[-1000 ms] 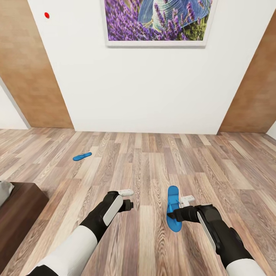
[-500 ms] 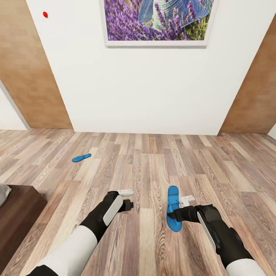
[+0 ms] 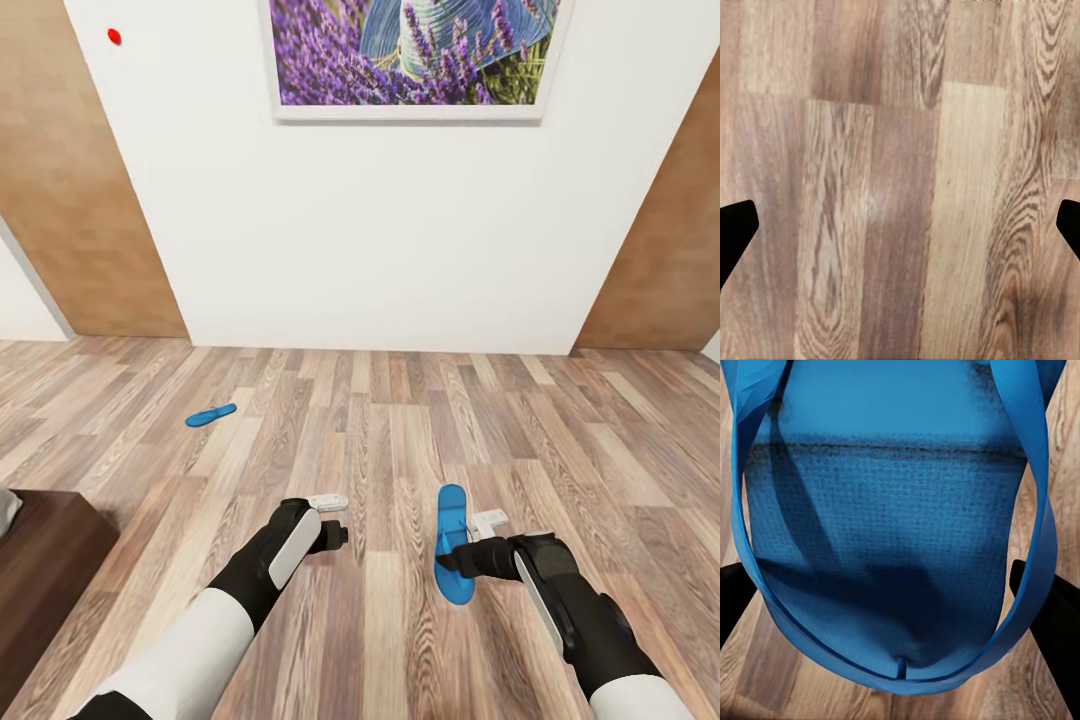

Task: In the bedroom, move the book from the bed onto either nightstand, and place the two sandals side by side next to the bed.

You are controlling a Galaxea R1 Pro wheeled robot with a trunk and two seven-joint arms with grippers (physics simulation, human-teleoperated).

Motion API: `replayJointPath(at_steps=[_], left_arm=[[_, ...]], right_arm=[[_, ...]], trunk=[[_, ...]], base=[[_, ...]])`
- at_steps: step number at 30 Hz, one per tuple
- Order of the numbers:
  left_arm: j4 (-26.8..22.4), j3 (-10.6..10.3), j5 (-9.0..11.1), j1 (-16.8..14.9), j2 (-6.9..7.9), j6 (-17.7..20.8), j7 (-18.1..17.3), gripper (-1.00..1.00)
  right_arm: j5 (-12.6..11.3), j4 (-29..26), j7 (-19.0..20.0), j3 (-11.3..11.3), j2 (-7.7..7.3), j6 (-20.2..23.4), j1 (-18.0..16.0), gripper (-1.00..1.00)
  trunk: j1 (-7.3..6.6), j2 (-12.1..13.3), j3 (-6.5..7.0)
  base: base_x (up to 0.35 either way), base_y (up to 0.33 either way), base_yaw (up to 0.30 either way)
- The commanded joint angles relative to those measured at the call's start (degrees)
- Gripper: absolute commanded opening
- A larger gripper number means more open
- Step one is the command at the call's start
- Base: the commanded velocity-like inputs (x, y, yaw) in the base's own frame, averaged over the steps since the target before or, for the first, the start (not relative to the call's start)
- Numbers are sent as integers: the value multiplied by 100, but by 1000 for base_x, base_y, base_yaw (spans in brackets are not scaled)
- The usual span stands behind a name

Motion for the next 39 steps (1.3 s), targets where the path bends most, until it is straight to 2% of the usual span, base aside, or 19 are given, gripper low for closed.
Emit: replayJointPath(at_steps=[1, 39], left_arm=[[-5, -8, 56, -5, 0, 8, 55, 100], [-5, -8, 56, -3, 0, 8, 55, 100]], right_arm=[[47, -8, 38, 6, -4, 16, -3, -100], [47, -10, 46, 11, -4, 22, -3, -100]], trunk=[[0, -2, -5], [0, -2, -5]], base=[[74, 0, 0], [74, 0, 0]])
